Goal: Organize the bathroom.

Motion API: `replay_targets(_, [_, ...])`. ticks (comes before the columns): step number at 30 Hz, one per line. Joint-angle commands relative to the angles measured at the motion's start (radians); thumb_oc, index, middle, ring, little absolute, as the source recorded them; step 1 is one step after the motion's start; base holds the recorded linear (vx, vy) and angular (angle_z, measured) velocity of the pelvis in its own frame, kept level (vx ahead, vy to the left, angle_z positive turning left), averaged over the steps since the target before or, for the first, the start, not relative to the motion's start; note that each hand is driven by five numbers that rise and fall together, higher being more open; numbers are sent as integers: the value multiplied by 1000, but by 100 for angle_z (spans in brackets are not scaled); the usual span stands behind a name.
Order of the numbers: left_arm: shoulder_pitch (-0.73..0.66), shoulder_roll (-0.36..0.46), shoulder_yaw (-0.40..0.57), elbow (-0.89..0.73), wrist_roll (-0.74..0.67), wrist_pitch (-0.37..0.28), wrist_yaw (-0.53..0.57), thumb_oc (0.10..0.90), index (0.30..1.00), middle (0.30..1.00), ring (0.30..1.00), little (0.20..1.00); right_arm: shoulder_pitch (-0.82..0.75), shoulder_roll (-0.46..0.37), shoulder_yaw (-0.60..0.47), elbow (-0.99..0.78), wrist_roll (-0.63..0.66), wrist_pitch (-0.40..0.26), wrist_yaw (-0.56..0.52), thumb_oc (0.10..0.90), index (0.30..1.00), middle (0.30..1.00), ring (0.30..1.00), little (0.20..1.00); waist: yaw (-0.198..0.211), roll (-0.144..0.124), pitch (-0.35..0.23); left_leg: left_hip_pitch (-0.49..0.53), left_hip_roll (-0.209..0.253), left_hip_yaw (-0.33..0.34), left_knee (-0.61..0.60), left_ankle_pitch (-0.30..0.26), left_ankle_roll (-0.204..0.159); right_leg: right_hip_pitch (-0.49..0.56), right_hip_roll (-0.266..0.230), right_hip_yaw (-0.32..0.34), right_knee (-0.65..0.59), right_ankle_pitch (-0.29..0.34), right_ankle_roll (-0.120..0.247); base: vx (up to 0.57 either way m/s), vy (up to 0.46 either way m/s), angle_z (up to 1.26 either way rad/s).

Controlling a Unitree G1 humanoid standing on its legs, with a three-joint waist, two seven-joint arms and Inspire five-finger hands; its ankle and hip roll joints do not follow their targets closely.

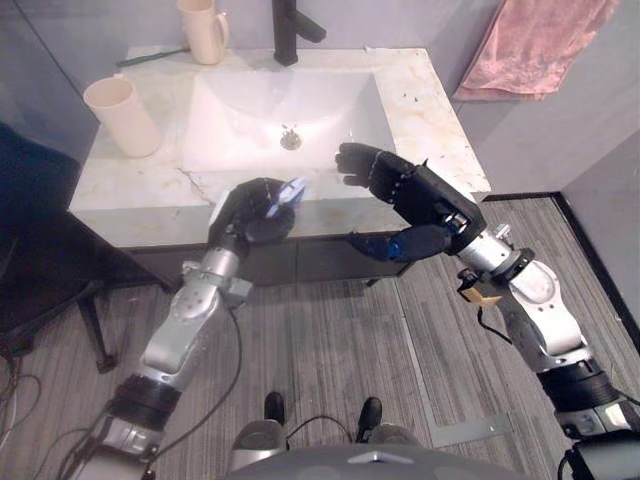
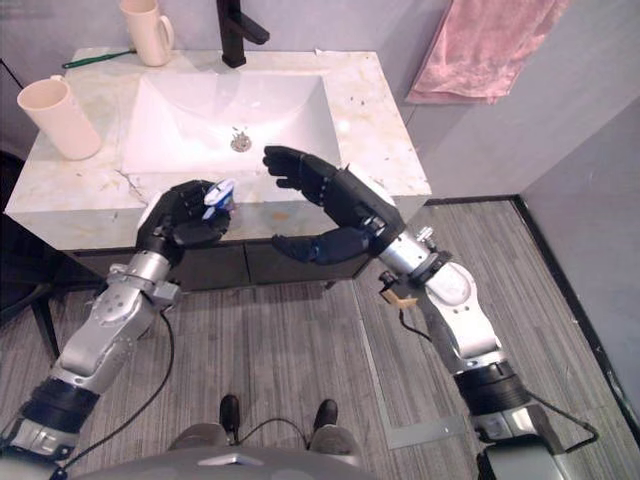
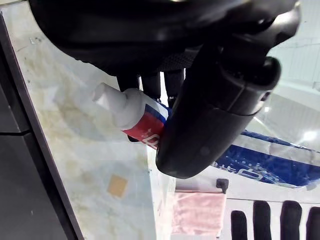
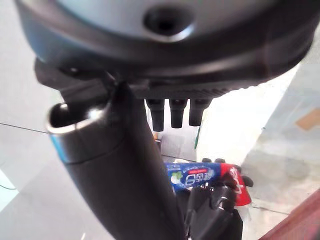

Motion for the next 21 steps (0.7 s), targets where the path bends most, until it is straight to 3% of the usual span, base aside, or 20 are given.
replay_targets(1, [-155, -34, -10, 1, -16, -127, -43, 400, 300, 300, 300, 300, -160, -2, -6, 15, 48, -72, -11, 800, 900, 900, 900, 900, 9, 31, -77, 23, -63, -14, 33, -144, 18, -25, 55, -17, 103, -201, 92, 29, -14, -3])
replay_targets(10, [-164, -19, 0, -69, -35, -153, -106, 400, 300, 300, 300, 300, -195, 20, 7, 34, 49, -102, -44, 800, 900, 900, 900, 900, 25, 36, -80, 35, -63, -28, 28, -143, 17, -10, 56, -24, 100, -205, 90, 12, -6, 0])
replay_targets(21, [-196, -3, 2, -82, -65, -160, -121, 400, 300, 300, 300, 300, -219, 37, 25, 47, 76, -99, -4, 800, 900, 900, 900, 900, 26, 41, -88, 45, -67, -43, 30, -146, 21, 3, 61, -15, 102, -213, 86, 2, -1, 1])
